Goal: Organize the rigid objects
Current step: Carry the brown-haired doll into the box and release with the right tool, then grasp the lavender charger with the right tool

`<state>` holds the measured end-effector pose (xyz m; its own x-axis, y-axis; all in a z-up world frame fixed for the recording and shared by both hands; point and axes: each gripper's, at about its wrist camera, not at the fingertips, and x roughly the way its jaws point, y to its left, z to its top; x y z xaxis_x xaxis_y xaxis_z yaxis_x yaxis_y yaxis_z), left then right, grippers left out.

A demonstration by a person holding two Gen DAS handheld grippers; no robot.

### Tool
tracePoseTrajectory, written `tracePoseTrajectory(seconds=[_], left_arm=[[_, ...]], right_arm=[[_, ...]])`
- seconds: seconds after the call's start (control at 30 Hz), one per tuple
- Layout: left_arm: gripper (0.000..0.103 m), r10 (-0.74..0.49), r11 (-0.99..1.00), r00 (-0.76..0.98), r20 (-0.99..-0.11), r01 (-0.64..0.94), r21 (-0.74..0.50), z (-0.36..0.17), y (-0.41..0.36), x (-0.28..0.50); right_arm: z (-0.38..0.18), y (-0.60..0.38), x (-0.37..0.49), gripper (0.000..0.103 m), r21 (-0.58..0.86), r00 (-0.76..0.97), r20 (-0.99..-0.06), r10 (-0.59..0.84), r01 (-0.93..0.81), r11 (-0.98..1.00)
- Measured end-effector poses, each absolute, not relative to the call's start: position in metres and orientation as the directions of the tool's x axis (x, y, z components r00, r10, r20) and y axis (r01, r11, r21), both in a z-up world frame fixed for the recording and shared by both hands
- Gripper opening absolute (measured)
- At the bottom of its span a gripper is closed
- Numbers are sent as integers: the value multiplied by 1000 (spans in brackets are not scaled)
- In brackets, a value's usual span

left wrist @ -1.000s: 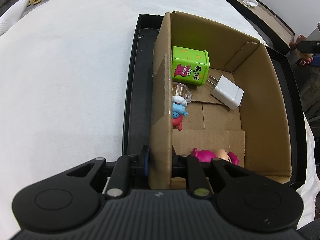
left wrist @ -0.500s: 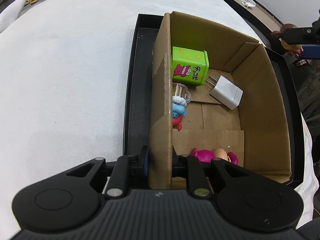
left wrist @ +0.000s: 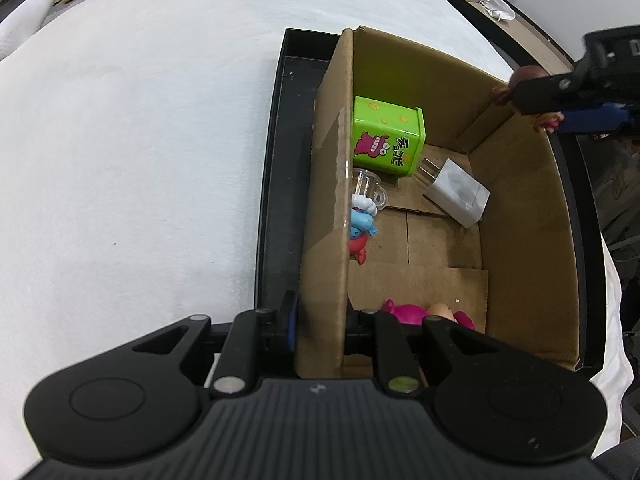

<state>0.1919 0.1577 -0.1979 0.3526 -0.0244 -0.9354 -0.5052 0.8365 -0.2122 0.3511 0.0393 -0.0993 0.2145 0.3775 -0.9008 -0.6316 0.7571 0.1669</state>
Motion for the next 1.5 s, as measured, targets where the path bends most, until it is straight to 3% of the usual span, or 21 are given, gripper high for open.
tracePoseTrajectory(seconds=[0.2,0.7,1.1,1.5], left_arm=[[18,-25,835,354,-935,-506,-214,-197,158,192],[19,-16,836,352,-936,-509,-206,-195,157,191],[18,-7,830,341,-940,-522,-195,-188,155,199],[16,12,837,371,-929,-512,-194,-172,157,199]], right_arm=[[-109,45,348,50,145,218,-909,355,-632,761],[-101,8,361,50,170,248,-893,375,-585,793],[-120,-27,388,64,189,253,-897,361,-520,833],[-159,-31,412,64,187,210,-921,329,-502,844]])
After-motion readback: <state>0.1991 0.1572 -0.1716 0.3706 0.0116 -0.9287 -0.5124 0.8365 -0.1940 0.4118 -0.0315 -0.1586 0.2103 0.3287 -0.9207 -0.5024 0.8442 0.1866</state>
